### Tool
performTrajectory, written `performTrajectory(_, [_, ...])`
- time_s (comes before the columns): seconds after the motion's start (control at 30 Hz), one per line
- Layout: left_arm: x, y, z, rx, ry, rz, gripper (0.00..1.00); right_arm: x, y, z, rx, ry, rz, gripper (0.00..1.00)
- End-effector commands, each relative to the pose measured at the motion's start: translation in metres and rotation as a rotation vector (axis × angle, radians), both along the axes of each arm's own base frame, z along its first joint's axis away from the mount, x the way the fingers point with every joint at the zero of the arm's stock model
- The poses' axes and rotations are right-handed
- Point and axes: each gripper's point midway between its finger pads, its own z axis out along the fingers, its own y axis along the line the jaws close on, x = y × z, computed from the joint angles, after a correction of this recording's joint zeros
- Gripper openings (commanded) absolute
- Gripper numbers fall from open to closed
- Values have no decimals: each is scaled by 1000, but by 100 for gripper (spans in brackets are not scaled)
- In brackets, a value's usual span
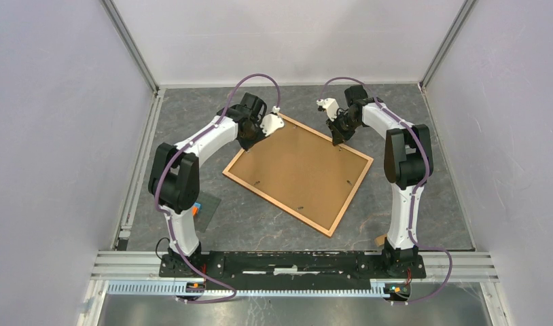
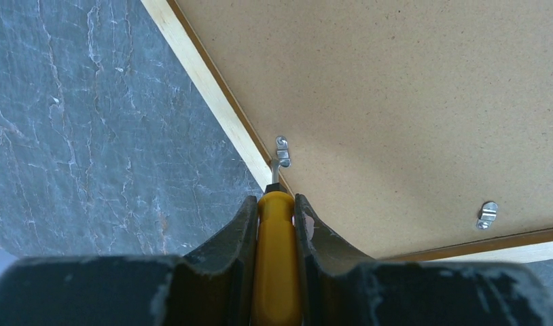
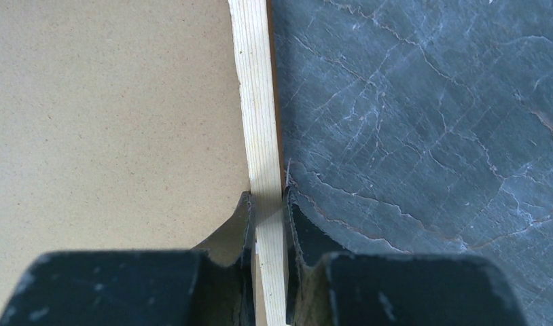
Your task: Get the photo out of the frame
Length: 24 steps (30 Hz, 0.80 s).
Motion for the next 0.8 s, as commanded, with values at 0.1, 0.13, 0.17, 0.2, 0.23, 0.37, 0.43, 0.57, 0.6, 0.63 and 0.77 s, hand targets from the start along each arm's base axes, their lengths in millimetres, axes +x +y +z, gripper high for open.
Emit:
performTrajectory(0.1, [-10, -10, -6, -30, 3, -50, 2, -7, -8, -36, -53, 50, -42, 0])
performTrajectory(0.13, [-14, -12, -7, -44, 18, -52, 2, -8, -8, -36, -53, 51, -43, 0])
performTrajectory(0.17, [-20, -16, -8, -64, 43, -62, 2, -7, -9, -37, -53, 51, -43, 0])
performTrajectory(0.2, [-25, -18, -9, -81, 69, -70, 2, -7, -8, -37, -53, 51, -42, 0])
performTrajectory(0.23, [-31, -22, -9, -104, 91, -78, 2, -7, -9, -37, -54, 51, -43, 0])
performTrajectory(0.37, [-49, -32, -11, -173, 157, -91, 2, -6, -7, -37, -47, 52, -45, 0])
performTrajectory(0.43, [-55, -36, -13, -194, 178, -91, 2, -6, -7, -37, -46, 54, -45, 0])
performTrajectory(0.57, [-61, -42, -13, -224, 205, -86, 2, -8, -7, -38, -47, 59, -44, 0])
performTrajectory(0.6, [-62, -43, -13, -225, 207, -83, 2, -8, -7, -38, -46, 59, -44, 0])
performTrajectory(0.63, [-62, -43, -12, -227, 207, -83, 2, -8, -7, -38, -44, 59, -43, 0])
performTrajectory(0.77, [-58, -46, -4, -247, 194, -57, 2, -9, -6, -38, -40, 63, -39, 0])
